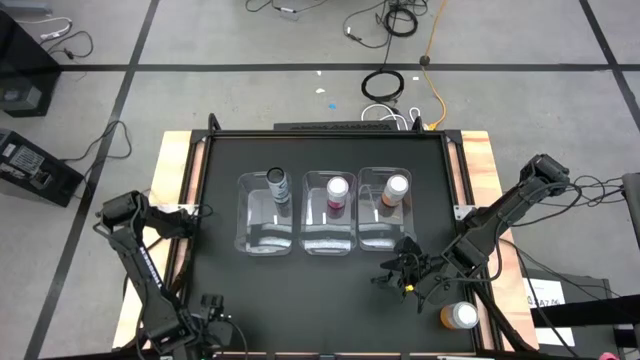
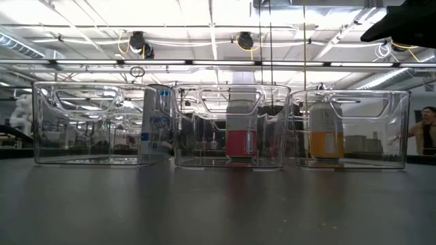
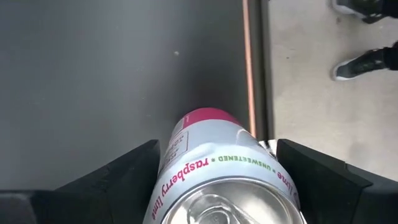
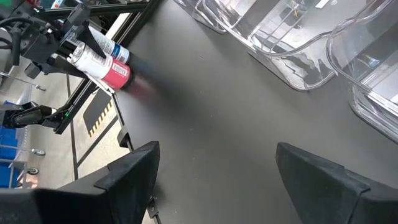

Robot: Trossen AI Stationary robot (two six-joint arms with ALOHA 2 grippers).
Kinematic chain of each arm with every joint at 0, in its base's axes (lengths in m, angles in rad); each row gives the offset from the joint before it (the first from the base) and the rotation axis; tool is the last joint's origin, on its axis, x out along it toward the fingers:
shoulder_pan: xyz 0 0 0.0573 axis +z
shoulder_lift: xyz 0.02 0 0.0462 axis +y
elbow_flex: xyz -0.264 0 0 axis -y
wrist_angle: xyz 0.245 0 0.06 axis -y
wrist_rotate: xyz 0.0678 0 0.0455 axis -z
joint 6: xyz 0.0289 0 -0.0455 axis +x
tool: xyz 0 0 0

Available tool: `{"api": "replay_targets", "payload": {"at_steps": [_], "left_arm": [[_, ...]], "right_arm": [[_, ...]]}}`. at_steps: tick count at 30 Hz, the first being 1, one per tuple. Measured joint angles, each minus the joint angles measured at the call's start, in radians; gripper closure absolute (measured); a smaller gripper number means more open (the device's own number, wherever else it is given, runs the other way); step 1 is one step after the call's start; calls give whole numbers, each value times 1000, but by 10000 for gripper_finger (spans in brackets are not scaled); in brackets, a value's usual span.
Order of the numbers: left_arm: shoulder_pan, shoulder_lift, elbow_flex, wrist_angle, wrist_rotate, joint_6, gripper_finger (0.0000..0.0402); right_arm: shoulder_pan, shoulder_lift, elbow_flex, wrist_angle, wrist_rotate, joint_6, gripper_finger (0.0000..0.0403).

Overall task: Sort soda cans
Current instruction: Put the pink-white soda can into the middle transparent bin

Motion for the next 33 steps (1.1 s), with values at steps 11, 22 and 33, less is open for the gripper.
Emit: {"api": "replay_targets", "payload": {"at_steps": [11,22,33], "left_arm": [[0,1,-2,-70,-30,-24,72],[-1,1,-2,-66,-32,-23,72],[-1,0,-2,-64,-35,-15,115]], "right_arm": [[0,0,0,0,0,-15,90],[0,0,0,0,0,-11,90],[0,0,0,0,0,-8,90]]}}
